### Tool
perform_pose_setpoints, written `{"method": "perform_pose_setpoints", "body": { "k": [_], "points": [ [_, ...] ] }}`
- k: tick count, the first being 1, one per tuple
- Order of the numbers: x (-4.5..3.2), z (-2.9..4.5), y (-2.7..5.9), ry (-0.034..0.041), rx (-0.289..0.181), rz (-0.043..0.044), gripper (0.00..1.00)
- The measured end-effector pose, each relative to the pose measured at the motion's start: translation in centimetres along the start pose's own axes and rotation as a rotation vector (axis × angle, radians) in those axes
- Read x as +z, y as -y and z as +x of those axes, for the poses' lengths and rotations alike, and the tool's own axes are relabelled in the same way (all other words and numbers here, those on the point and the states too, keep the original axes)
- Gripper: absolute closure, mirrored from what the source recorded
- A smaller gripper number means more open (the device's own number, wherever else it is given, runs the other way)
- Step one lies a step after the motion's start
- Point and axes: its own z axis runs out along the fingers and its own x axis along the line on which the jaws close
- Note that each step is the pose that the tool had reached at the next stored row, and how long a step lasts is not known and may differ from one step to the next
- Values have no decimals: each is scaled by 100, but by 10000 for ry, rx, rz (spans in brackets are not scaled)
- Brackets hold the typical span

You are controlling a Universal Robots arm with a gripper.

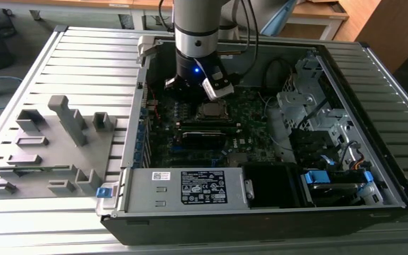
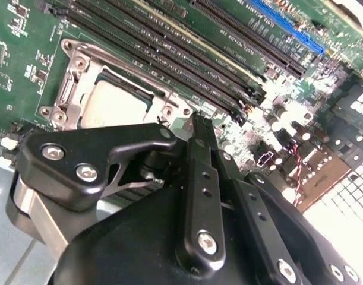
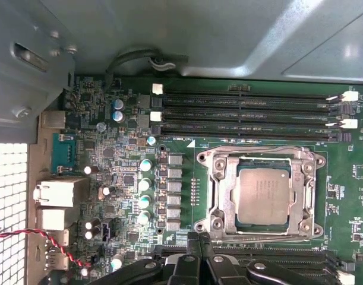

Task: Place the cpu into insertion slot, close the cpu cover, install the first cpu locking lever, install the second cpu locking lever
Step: 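Install the second cpu locking lever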

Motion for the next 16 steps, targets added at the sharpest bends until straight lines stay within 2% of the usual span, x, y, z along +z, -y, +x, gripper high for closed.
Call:
{"method": "perform_pose_setpoints", "body": {
  "k": [3,5,16],
  "points": [
    [-3,-4,0,-3,-2,4,89],
    [-2,-40,-3,-4,3,5,89],
    [7,-366,-50,-2,96,10,89]
  ]
}}
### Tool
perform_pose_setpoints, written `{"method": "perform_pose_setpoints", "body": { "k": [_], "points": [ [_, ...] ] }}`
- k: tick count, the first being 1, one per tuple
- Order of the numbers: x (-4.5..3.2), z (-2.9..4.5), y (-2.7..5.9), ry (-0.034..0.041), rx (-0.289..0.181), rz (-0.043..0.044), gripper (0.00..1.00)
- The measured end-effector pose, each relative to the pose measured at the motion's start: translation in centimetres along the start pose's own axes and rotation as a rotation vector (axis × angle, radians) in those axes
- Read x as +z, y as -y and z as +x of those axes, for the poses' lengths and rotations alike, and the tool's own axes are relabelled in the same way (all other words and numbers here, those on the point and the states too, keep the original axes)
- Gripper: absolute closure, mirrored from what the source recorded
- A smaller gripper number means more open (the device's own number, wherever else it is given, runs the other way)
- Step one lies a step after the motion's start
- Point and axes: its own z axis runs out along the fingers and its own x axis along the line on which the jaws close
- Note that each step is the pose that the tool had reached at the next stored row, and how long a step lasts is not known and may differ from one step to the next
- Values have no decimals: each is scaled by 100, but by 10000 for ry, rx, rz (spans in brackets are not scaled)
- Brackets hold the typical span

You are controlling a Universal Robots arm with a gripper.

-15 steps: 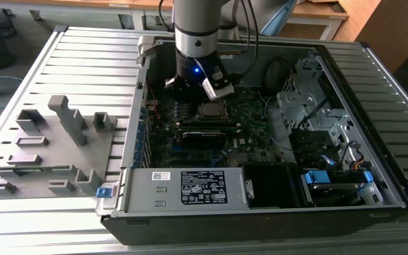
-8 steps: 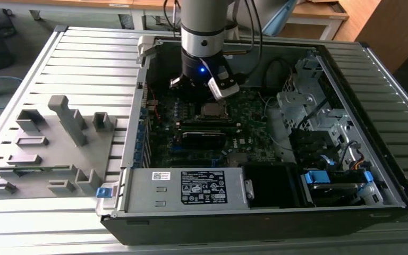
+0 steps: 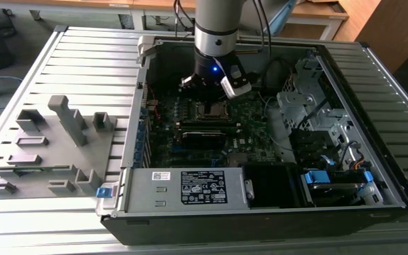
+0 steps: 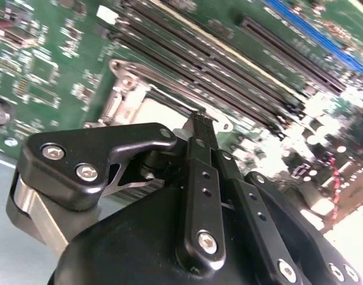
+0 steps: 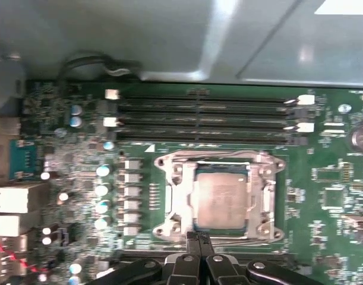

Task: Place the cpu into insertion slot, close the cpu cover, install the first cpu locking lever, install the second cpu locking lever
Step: 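Install the second cpu locking lever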

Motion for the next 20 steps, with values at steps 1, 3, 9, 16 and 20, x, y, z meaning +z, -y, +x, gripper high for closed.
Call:
{"method": "perform_pose_setpoints", "body": {
  "k": [1,3,9,16,20],
  "points": [
    [1,-29,-5,0,9,1,89],
    [2,-83,-15,0,27,1,89],
    [6,-132,-74,-2,39,2,89],
    [16,-132,-163,-3,39,2,89],
    [19,-132,-194,-3,40,2,89]
  ]
}}
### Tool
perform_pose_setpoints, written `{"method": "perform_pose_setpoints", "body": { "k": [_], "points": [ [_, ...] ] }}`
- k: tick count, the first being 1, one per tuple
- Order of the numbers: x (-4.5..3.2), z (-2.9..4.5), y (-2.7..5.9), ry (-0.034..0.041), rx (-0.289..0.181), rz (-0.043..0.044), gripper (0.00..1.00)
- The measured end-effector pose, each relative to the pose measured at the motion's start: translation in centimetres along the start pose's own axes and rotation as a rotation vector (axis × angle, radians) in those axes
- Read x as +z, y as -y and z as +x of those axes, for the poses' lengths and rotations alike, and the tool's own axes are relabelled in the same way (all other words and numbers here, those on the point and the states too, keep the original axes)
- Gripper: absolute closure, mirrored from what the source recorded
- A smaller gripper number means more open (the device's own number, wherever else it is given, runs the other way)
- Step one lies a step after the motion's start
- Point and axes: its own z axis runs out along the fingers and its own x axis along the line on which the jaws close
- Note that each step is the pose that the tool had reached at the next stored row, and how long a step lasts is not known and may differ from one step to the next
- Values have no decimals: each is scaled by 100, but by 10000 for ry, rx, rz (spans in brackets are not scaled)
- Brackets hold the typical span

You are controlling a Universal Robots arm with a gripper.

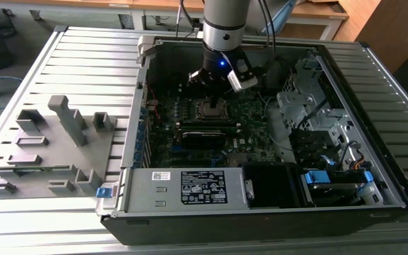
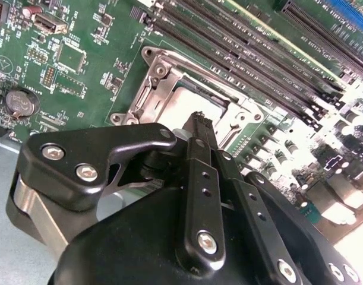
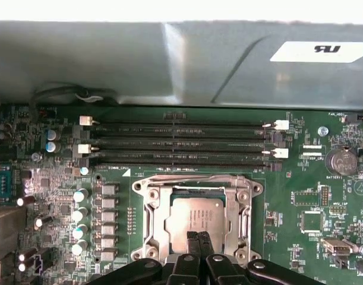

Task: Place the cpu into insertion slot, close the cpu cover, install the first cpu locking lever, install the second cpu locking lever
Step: 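Install the second cpu locking lever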

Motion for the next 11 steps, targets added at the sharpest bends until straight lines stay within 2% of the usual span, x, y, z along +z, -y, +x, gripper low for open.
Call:
{"method": "perform_pose_setpoints", "body": {
  "k": [11],
  "points": [
    [-11,0,-4,1,-1,-1,89]
  ]
}}
